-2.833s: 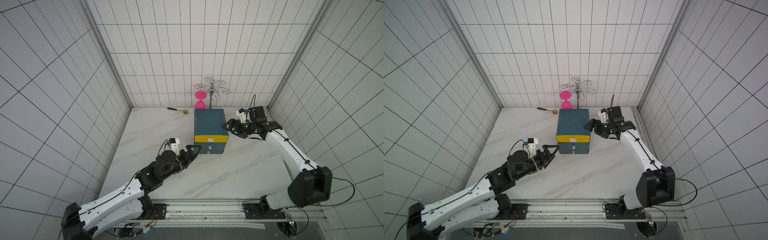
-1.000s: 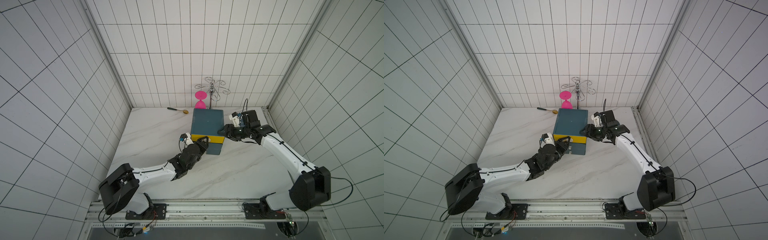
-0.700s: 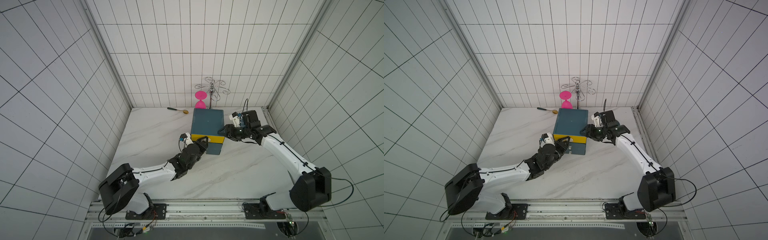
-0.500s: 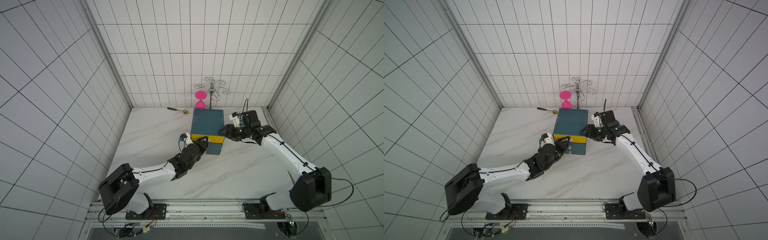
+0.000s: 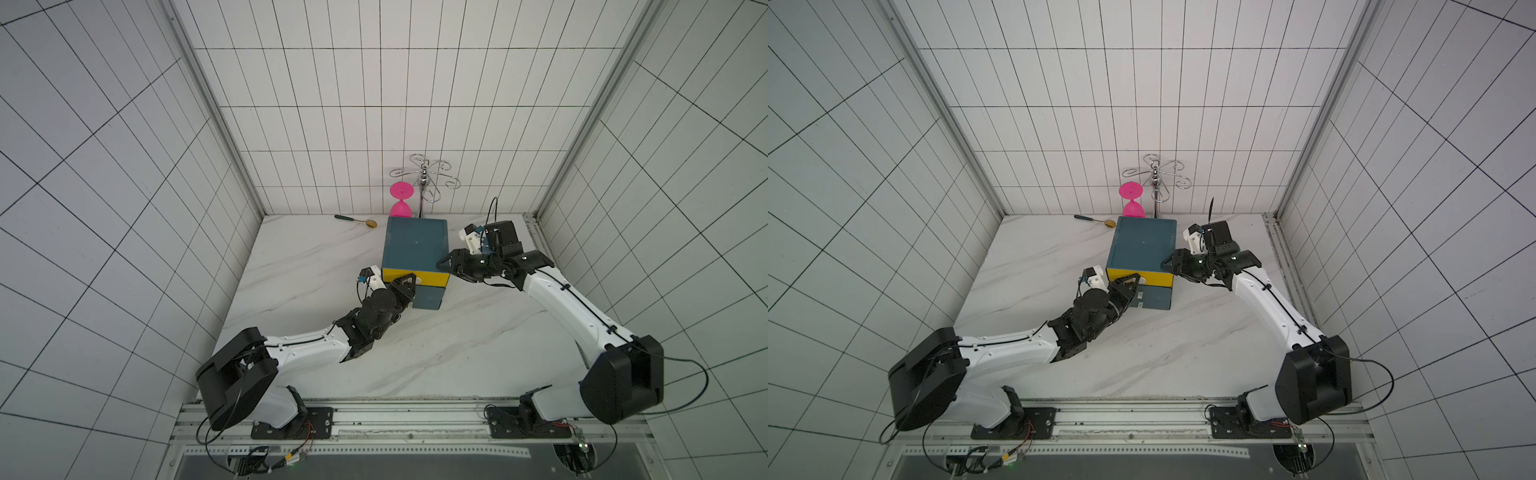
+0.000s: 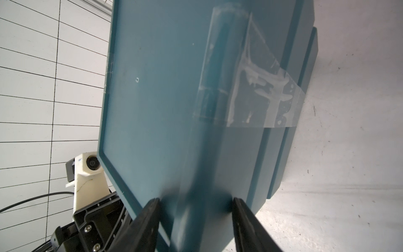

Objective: Take the cookies out of the drawer
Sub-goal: Open the drawer in the storage box.

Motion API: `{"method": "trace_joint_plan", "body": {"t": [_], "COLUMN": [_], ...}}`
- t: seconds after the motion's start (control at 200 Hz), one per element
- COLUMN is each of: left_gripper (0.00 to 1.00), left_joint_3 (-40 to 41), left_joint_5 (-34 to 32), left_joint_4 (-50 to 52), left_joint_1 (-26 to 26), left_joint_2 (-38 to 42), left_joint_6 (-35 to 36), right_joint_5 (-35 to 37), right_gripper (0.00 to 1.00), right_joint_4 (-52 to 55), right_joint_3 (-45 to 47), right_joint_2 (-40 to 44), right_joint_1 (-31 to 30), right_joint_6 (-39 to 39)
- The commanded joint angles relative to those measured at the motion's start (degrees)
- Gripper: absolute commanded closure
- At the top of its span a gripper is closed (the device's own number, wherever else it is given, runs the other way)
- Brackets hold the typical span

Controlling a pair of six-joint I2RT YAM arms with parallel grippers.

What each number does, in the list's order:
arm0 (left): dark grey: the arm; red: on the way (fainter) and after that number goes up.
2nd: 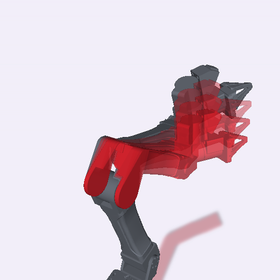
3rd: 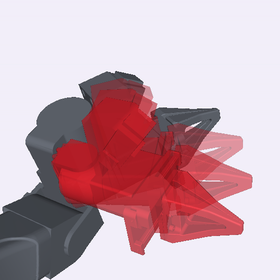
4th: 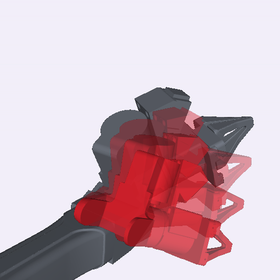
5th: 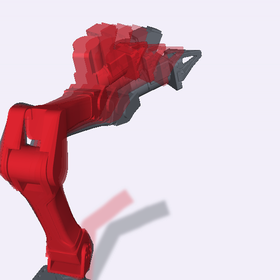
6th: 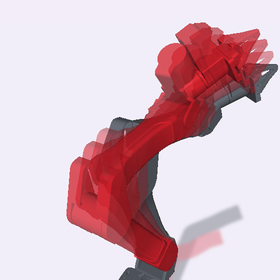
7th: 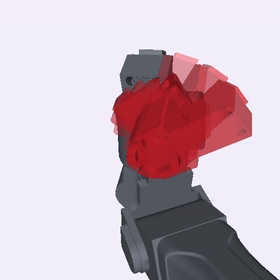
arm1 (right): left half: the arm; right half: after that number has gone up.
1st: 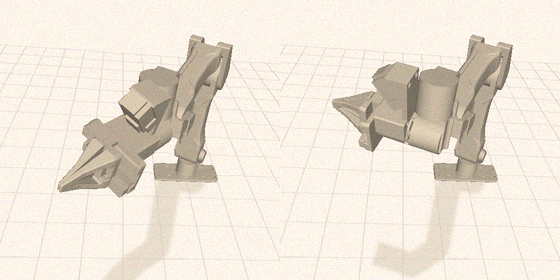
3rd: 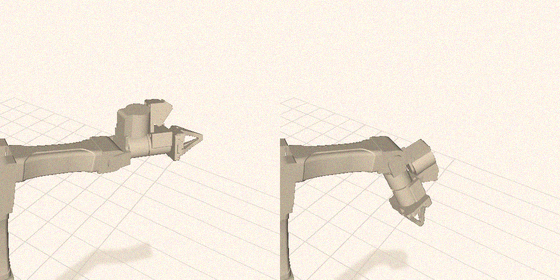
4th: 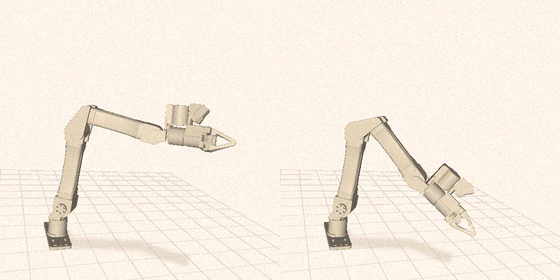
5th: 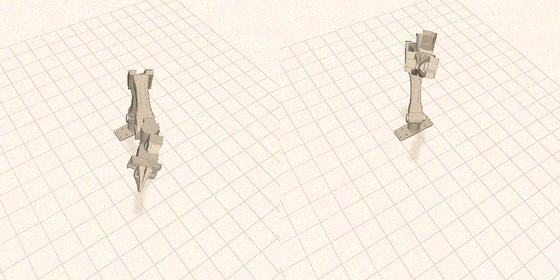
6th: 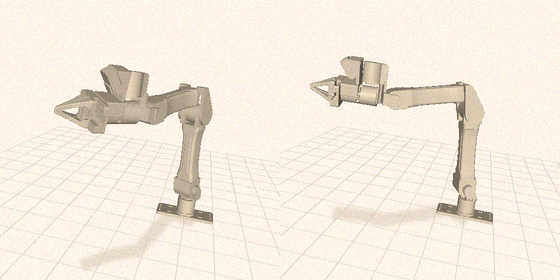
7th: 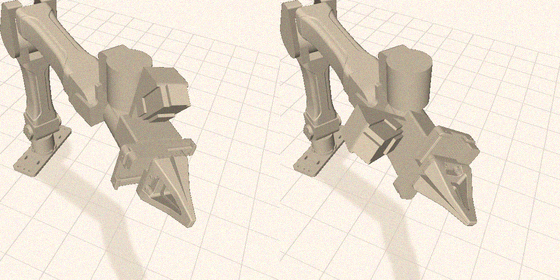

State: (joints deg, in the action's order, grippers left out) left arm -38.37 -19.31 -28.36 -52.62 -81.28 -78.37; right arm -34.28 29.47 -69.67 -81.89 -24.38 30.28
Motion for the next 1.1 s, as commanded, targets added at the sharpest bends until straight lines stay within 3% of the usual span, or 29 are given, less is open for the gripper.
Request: {"method": "trace_joint_plan", "body": {"t": [0.0, 0.465, 0.905, 0.955, 1.095], "left_gripper": [0.78, 0.8, 0.79, 0.73, 0.4], "left_joint_3": [2.64, 11.48, 13.57, 13.75, 12.99], "left_joint_5": [1.06, -4.69, -10.07, -10.67, -11.45], "left_joint_4": [-2.87, 4.67, 10.21, 10.58, 10.45], "left_joint_1": [-1.39, -7.71, -13.39, -13.39, -13.39], "left_joint_2": [3.38, 16.99, 21.64, 22.23, 22.75], "left_joint_6": [2.24, -0.54, -3.03, -3.37, -2.94], "right_joint_5": [-1.05, -0.96, -0.69, -0.62, -0.97], "right_gripper": [0.45, 0.45, 0.45, 0.45, 0.44], "right_joint_4": [4.0, 5.41, 7.43, 7.44, 7.52], "right_joint_3": [1.95, 0.73, -1.11, -1.22, -1.28], "right_joint_2": [0.19, -0.42, -1.08, -1.08, -1.17], "right_joint_1": [0.44, 1.44, 1.62, 1.62, 1.73], "right_joint_6": [-1.37, -2.16, -3.04, -3.12, -3.21]}}
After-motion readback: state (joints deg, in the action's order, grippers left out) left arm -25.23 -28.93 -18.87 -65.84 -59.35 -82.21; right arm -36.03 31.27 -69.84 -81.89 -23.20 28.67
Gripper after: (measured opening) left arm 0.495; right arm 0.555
